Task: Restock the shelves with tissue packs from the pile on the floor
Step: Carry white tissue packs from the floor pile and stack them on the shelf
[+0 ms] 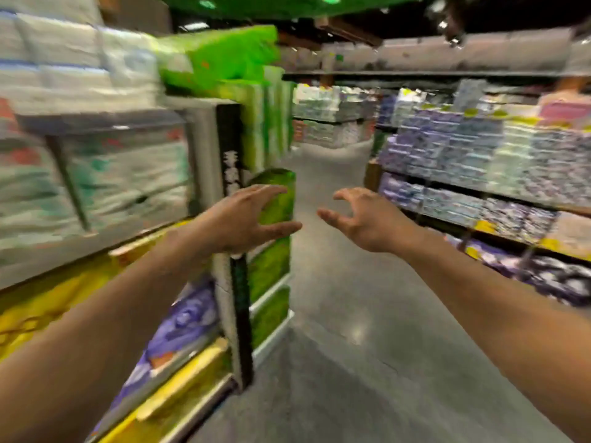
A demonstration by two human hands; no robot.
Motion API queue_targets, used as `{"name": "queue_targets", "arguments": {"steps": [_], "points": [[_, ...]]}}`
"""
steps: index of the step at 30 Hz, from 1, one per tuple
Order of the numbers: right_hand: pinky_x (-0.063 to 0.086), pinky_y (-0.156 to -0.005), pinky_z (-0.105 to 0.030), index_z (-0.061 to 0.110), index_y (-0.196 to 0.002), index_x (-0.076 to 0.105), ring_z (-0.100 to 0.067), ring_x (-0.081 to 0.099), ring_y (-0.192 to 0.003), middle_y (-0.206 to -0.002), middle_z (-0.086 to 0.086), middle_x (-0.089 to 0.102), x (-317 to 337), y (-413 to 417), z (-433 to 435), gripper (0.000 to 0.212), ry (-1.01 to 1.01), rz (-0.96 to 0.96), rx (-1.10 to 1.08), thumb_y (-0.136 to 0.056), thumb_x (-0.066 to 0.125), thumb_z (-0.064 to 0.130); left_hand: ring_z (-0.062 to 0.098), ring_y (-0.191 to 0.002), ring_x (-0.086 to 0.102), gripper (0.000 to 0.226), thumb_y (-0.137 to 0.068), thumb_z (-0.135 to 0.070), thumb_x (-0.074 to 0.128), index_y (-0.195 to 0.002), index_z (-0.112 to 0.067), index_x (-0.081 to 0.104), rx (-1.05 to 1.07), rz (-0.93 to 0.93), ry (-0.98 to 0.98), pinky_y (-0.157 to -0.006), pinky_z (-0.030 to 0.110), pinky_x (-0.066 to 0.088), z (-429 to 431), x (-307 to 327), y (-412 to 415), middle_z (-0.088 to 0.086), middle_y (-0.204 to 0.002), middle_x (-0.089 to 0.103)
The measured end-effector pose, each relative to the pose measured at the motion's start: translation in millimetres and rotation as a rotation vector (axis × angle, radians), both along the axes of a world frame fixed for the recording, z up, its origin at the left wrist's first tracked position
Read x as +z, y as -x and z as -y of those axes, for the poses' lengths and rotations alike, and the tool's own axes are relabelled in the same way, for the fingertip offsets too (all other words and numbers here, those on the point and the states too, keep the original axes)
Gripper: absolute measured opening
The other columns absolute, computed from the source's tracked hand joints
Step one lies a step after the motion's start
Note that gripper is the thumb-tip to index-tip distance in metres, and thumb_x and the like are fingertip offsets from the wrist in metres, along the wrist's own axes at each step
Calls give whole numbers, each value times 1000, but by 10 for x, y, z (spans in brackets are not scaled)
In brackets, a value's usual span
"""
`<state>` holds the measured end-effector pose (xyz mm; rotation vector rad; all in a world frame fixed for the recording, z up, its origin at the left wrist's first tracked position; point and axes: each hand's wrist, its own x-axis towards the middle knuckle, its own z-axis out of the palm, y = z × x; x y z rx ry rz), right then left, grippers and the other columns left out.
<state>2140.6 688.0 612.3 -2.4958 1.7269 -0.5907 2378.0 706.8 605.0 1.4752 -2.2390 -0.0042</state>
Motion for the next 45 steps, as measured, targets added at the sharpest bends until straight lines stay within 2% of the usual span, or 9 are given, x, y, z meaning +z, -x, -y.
{"name": "queue_targets", "arguments": {"steps": [3,10,18,23,28,30,36,41,45], "points": [[42,-101,-37,12,-141,54,-30,53,-128,-143,-13,55,-353,1084,200,71,-98,8,-168,-96,47,66,20,-141,40,99,-75,-86,51,-152,-25,39,-105,-34,-134,-116,32,29,449,-397,1082,1,-155,43],[34,-114,-36,12,-148,48,-25,43,-140,-153,-9,47,-1088,3021,714,70,-306,49,-390,-98,46,62,19,-143,36,91,-79,-82,46,-153,-31,33,-236,37,-297,-116,37,30,1829,-1168,2758,-4,-160,35],[37,-112,-37,11,-147,49,-26,47,-138,-152,-10,49,-1344,4943,1836,72,-320,166,-777,-96,49,63,19,-140,42,80,-85,-67,57,-152,-26,39,-539,47,-312,-111,29,31,3847,-1254,4674,0,-156,43],[37,-112,-36,12,-148,47,-26,45,-139,-152,-10,48,-1254,6166,2277,72,-324,205,-997,-97,49,63,17,-137,46,116,-61,-103,27,-149,-28,41,-784,122,-301,-115,35,36,4860,-1167,6304,-2,-153,46],[38,-115,-38,14,-150,46,-24,44,-141,-154,-6,47,-1449,7489,2527,77,-312,265,-1154,-95,47,68,17,-142,39,103,-72,-93,36,-155,-33,30,-961,251,-343,-118,39,33,5492,-1303,8128,-6,-160,36],[39,-114,-39,15,-149,48,-24,45,-140,-153,-6,47,-1597,8073,2601,77,-299,291,-1199,-94,47,69,18,-143,38,109,-68,-97,34,-155,-31,30,-1010,288,-369,-117,38,32,5681,-1444,8875,-4,-160,35],[33,-117,-38,16,-153,41,-24,39,-144,-159,-6,39,-1653,10015,2959,75,-311,416,-1330,-97,46,65,14,-143,38,90,-81,-80,49,-154,-32,32,-1126,303,-430,-118,35,32,6171,-1637,10984,-7,-160,35],[44,-102,-41,11,-141,54,-29,54,-127,-145,-13,55,-1491,11393,3470,57,-248,476,-1422,-101,52,52,15,-135,46,93,-77,-80,48,-152,-28,36,-1141,232,-409,-110,31,37,6693,-1426,12540,-5,-154,44],[45,-102,-41,9,-142,50,-29,55,-127,-145,-13,55,-1651,12477,3837,62,-291,474,-1456,-101,48,56,14,-138,43,93,-78,-79,49,-153,-27,35,-1191,244,-395,-112,29,35,7089,-1532,13814,-5,-156,41]]}}
